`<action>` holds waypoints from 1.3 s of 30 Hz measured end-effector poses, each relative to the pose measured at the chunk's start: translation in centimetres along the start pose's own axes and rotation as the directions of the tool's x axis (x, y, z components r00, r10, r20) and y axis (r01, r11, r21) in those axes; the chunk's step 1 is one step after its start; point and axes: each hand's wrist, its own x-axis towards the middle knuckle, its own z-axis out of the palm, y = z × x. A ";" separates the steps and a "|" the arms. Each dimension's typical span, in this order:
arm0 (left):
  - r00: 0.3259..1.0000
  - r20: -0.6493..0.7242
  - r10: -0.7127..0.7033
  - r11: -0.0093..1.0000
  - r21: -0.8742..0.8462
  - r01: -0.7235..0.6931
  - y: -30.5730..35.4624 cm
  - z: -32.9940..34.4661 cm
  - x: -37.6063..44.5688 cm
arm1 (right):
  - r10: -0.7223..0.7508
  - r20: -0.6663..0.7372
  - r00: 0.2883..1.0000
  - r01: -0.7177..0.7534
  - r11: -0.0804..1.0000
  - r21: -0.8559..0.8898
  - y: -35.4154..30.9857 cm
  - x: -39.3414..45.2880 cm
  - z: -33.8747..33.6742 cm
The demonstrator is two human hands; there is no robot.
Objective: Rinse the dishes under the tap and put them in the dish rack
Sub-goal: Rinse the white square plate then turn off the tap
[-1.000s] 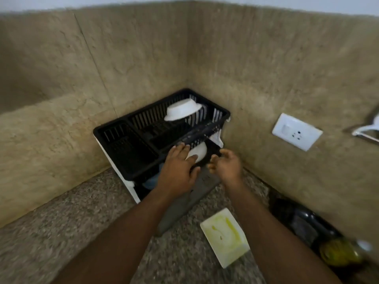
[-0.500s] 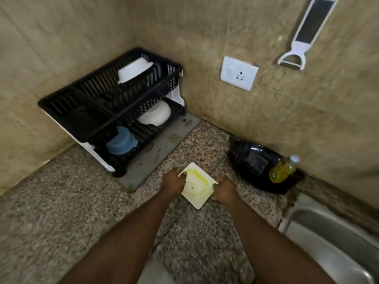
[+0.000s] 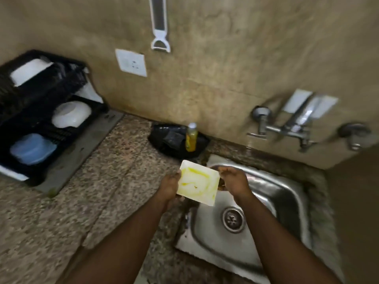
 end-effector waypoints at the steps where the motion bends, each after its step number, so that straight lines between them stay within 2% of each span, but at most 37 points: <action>1: 1.000 0.011 0.015 1.000 -0.016 -0.015 0.2 2.4 -0.8 | -0.020 -0.045 0.999 0.021 1.000 0.018 -0.2 -0.1 -2.6; 3: 0.999 0.021 0.025 0.999 -0.030 -0.024 0.8 6.2 -2.1 | -0.111 -0.266 0.958 0.106 0.994 -0.033 -1.1 0.0 -6.8; 6: 0.998 0.047 0.046 0.996 -0.085 -0.041 1.7 11.0 -4.1 | -0.292 -0.622 0.727 0.199 0.956 -0.217 -2.8 0.1 -12.8; 7: 0.997 0.054 0.046 0.995 -0.092 -0.041 2.0 12.1 -4.6 | -0.317 -0.673 0.669 0.230 0.948 -0.218 -3.5 0.2 -14.4; 8: 0.997 0.062 0.048 0.994 -0.100 -0.042 2.3 13.0 -4.9 | -0.309 -0.690 0.655 0.232 0.951 -0.205 -4.4 0.2 -15.5; 10: 0.994 0.077 0.072 0.993 -0.099 -0.064 3.0 14.6 -5.6 | -0.322 -0.660 0.679 0.221 0.947 -0.235 -5.7 0.7 -17.6; 13: 0.989 0.086 0.121 0.991 -0.065 -0.116 3.7 16.4 -6.3 | -0.420 -0.607 0.675 0.268 0.906 -0.328 -6.4 1.8 -19.6; 15: 0.982 0.107 0.153 0.986 -0.075 -0.146 3.9 17.5 -6.9 | -0.401 -0.599 0.693 0.288 0.916 -0.280 -6.1 2.3 -20.6; 16: 0.980 0.115 0.159 0.986 -0.075 -0.152 3.9 17.8 -7.0 | -0.352 -0.592 0.725 0.288 0.936 -0.203 -6.0 2.4 -20.8; 18: 0.980 0.116 0.161 0.986 -0.068 -0.154 3.9 18.3 -7.1 | -0.203 -0.549 0.811 0.290 0.954 0.075 -5.9 2.3 -20.6; 20: 0.980 0.109 0.165 0.985 -0.061 -0.160 3.8 18.7 -7.1 | -0.101 -0.479 0.872 0.278 0.908 0.314 -6.2 1.6 -20.4; 23: 0.977 0.090 0.192 0.981 -0.055 -0.187 4.0 19.1 -7.2 | -0.016 -0.355 0.935 0.223 0.804 0.551 -6.5 0.6 -20.4; 25: 0.976 0.073 0.204 0.978 -0.048 -0.201 4.2 19.1 -7.2 | 0.003 -0.316 0.949 0.202 0.764 0.612 -6.7 -0.1 -20.4; 27: 0.975 0.058 0.215 0.976 -0.041 -0.213 4.4 19.0 -7.2 | 0.003 -0.314 0.949 0.194 0.780 0.595 -6.5 -0.2 -20.2; 30: 0.969 0.031 0.244 0.969 -0.043 -0.243 4.6 18.5 -7.1 | 0.022 -0.282 0.959 0.122 0.867 0.483 -5.3 -0.3 -19.0; 34: 0.953 -0.018 0.302 0.953 0.036 -0.301 5.0 18.3 -7.6 | 0.019 -0.045 0.999 -0.013 0.991 0.133 -2.3 -0.6 -15.9; 36: 0.928 -0.023 0.373 0.923 0.111 -0.368 4.9 18.1 -7.7 | -0.010 -0.088 0.996 0.016 0.997 0.070 -1.0 -0.1 -14.2; 39: 0.884 0.007 0.468 0.868 0.183 -0.461 4.1 17.9 -7.2 | -0.007 -0.340 0.940 0.044 0.994 0.102 -1.7 -0.2 -12.9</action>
